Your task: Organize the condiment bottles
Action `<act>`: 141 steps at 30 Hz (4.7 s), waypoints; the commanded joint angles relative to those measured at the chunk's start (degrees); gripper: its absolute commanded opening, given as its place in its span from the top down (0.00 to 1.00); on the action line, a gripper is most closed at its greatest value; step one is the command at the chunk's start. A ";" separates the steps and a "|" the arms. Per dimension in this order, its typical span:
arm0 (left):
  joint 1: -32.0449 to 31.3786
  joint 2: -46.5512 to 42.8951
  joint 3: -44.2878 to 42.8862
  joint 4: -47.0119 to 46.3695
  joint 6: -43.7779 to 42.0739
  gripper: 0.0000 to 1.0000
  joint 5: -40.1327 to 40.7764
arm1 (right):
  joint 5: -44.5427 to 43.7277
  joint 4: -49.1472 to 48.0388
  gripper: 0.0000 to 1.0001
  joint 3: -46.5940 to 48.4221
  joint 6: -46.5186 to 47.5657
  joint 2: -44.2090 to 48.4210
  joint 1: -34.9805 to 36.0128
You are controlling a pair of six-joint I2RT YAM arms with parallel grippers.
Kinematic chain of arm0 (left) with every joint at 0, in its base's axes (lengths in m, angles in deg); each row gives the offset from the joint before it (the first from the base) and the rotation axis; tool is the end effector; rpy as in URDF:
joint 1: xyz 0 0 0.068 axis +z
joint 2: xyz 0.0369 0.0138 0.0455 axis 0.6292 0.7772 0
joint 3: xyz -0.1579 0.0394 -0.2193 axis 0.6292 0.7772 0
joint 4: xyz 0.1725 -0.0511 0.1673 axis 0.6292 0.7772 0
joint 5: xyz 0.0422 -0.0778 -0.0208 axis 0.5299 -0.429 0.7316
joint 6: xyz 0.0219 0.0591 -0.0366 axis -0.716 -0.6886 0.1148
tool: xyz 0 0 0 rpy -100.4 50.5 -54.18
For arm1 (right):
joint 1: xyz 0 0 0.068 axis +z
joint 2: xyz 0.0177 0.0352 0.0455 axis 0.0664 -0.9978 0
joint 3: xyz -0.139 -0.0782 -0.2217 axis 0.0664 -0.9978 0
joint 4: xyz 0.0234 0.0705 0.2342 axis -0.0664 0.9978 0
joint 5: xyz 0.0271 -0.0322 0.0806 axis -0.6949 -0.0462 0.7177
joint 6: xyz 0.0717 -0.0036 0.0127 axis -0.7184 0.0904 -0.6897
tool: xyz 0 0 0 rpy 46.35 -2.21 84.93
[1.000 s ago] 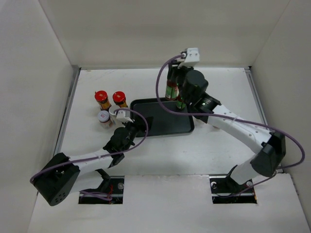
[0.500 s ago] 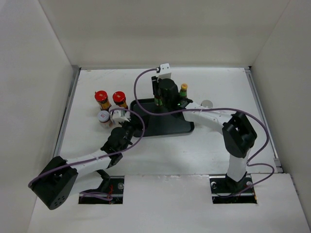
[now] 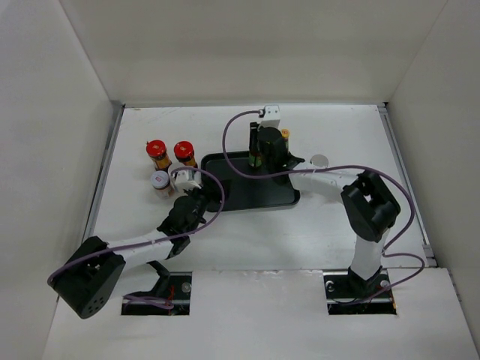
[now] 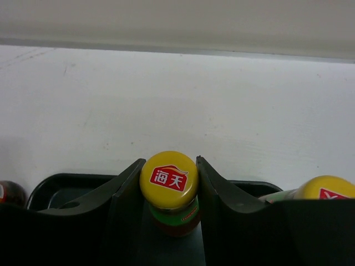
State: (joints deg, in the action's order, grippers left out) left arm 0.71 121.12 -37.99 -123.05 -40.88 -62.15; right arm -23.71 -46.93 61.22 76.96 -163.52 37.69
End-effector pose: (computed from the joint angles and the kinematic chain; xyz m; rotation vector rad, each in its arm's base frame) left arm 0.1890 -0.1250 0.2011 -0.2873 1.6577 -0.7980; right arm 0.3514 0.2685 0.2651 -0.1038 1.7367 0.1524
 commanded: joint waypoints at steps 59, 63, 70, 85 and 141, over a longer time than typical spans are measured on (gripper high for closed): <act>18.47 9.91 -45.21 58.76 -10.77 0.17 11.74 | 10.72 -9.18 0.40 -36.87 -17.81 32.76 3.28; 16.80 4.75 -42.76 60.61 -10.32 0.17 16.02 | 10.46 -9.18 0.39 -36.78 -17.46 31.97 3.28; 14.42 -0.11 -40.03 69.92 -10.06 0.17 18.49 | 10.46 -9.10 0.37 -36.43 -17.37 31.44 3.28; 13.98 2.35 -35.10 66.15 -9.62 0.31 18.76 | 10.46 -9.18 0.35 -36.52 -17.37 30.91 3.28; 4.40 25.56 -47.85 39.87 -20.08 0.44 19.64 | 9.84 -11.21 0.32 -39.59 -18.25 33.90 -0.06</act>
State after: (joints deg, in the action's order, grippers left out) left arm 5.21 148.18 -86.21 -78.50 -61.82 -42.63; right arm -13.44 -54.78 22.01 59.45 -131.17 38.13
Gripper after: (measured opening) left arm 0.570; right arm 0.672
